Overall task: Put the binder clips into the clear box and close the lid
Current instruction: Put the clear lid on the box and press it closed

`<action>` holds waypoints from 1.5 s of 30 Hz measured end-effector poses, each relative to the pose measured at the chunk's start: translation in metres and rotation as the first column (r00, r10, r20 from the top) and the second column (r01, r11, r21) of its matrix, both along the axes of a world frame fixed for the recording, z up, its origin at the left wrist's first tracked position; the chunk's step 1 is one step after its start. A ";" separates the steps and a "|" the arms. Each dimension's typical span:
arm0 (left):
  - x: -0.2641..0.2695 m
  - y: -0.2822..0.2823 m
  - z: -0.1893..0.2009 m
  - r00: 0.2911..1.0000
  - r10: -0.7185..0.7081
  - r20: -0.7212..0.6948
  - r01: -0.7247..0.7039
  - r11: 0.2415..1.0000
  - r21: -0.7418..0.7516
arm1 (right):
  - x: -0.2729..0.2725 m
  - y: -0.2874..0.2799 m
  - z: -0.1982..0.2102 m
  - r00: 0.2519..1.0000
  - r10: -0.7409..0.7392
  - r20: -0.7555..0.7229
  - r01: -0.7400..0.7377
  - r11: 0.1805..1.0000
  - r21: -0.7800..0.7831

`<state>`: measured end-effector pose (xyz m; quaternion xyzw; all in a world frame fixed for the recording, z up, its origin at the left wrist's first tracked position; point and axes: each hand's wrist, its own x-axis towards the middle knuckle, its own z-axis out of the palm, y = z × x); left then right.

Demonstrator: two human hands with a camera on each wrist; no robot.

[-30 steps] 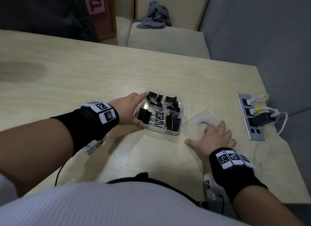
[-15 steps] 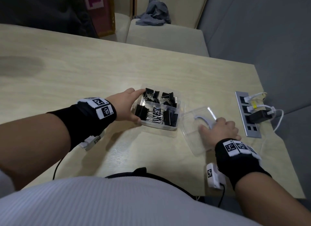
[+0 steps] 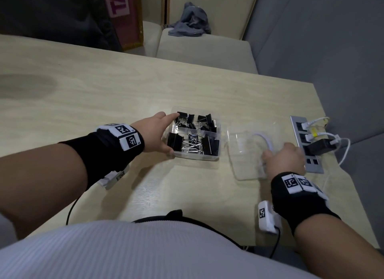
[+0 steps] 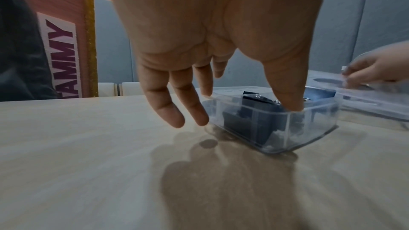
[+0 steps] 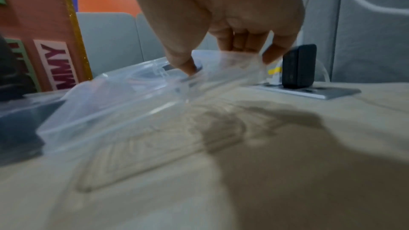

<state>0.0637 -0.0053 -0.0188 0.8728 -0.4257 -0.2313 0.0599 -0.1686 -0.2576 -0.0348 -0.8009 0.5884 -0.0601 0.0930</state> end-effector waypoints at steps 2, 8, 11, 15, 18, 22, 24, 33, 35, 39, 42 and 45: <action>0.005 -0.003 0.003 1.000 0.006 -0.018 -0.006 1.000 0.004 | 0.006 -0.005 0.016 0.990 0.104 0.098 -0.088 0.983 -0.164; 0.012 -0.028 0.037 0.997 0.073 0.015 -0.071 0.993 -0.094 | 0.044 0.004 0.063 0.869 0.464 0.169 -0.327 0.797 -0.507; 0.006 -0.039 0.050 0.999 0.046 -0.030 -0.052 0.969 -0.243 | 0.066 0.018 0.077 0.763 0.625 0.163 -0.453 0.697 -0.556; -0.003 -0.042 0.058 0.993 0.078 -0.094 -0.109 0.914 -0.392 | 0.086 0.036 0.083 0.557 0.816 0.156 -0.642 0.542 -0.543; -0.002 -0.039 0.058 0.980 0.126 -0.154 -0.178 0.902 -0.394 | 0.093 0.045 0.080 0.537 0.815 0.219 -0.656 0.566 -0.498; 0.006 -0.031 0.048 0.934 0.195 -0.299 -0.306 0.868 -0.390 | 0.093 0.048 0.073 0.733 0.591 0.337 -0.558 0.806 -0.199; 0.008 -0.026 0.041 0.878 0.256 -0.405 -0.407 0.845 -0.347 | 0.091 0.048 0.066 0.861 0.437 0.261 -0.467 0.882 0.061; 0.008 -0.019 0.013 0.835 0.373 -0.405 -0.454 0.883 -0.123 | 0.084 0.058 0.032 0.860 0.496 0.120 -0.501 0.778 0.379; 0.005 -0.022 0.014 0.894 0.357 -0.272 -0.398 0.910 -0.112 | 0.083 0.060 0.030 0.866 0.482 0.134 -0.493 0.777 0.392; 0.008 -0.027 0.018 0.959 0.281 -0.024 -0.282 0.960 -0.009 | 0.083 0.063 0.027 0.871 0.466 0.157 -0.488 0.780 0.392; 0.012 -0.028 0.016 0.962 0.271 0.011 -0.271 0.962 0.020 | 0.083 0.065 0.026 0.871 0.459 0.176 -0.489 0.782 0.387; 0.012 -0.028 0.014 0.946 0.320 -0.059 -0.322 0.947 -0.019 | 0.084 0.066 0.024 0.871 0.448 0.202 -0.491 0.793 0.360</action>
